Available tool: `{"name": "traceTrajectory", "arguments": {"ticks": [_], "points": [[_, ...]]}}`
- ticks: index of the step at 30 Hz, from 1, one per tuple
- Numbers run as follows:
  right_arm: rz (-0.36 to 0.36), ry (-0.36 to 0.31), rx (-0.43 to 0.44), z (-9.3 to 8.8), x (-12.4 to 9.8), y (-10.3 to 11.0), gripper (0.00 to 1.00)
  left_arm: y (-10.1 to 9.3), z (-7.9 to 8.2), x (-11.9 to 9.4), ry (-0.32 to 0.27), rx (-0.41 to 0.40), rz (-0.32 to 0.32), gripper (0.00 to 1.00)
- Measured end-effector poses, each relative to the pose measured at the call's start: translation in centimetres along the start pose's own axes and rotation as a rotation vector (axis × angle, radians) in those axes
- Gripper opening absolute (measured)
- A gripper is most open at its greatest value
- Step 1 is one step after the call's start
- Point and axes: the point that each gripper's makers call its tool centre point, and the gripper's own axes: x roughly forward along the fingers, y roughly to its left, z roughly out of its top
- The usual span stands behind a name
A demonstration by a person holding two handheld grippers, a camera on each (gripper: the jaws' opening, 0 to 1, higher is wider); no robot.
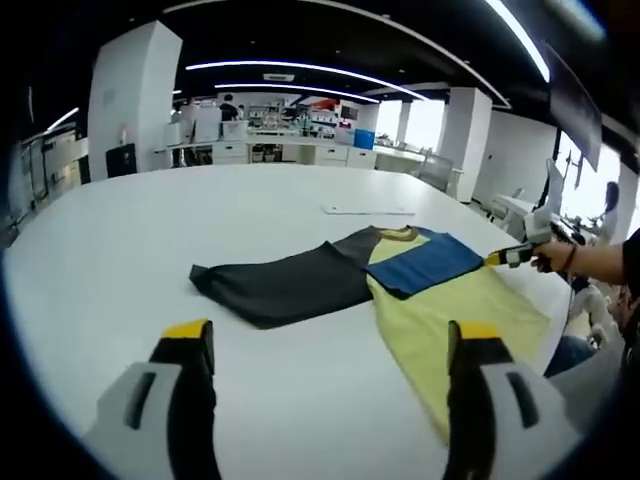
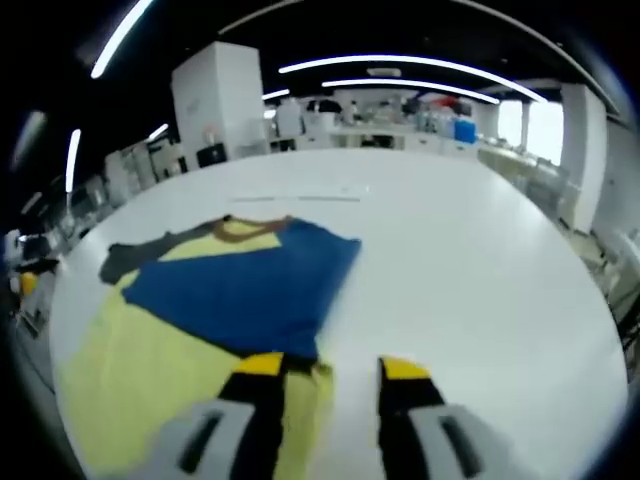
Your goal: Fold the garment on the visible template until the final outline fits inside the template.
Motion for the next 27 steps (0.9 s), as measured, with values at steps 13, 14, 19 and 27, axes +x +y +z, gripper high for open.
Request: {"name": "traceTrajectory", "arguments": {"ticks": [13, 14, 19, 27], "points": [[0.139, -0.138, -0.087, 2.8, -4.3, 3.6, 0.88, 3.2, 0.1, 1.7, 0.018, -0.034, 0.048, 0.95], [0.146, -0.144, -0.093, 2.8, -4.7, 4.1, 0.9, 3.5, 0.1, 1.9, 0.02, -0.036, 0.053, 0.94], [0.205, -0.163, -0.132, 2.9, -6.2, 5.8, 0.99, 5.0, -0.1, 3.0, 0.03, -0.039, 0.079, 0.91], [0.217, -0.161, -0.153, 2.1, -8.8, 7.5, 0.99, 8.5, -0.2, 4.3, 0.022, -0.046, 0.146, 0.83]]}}
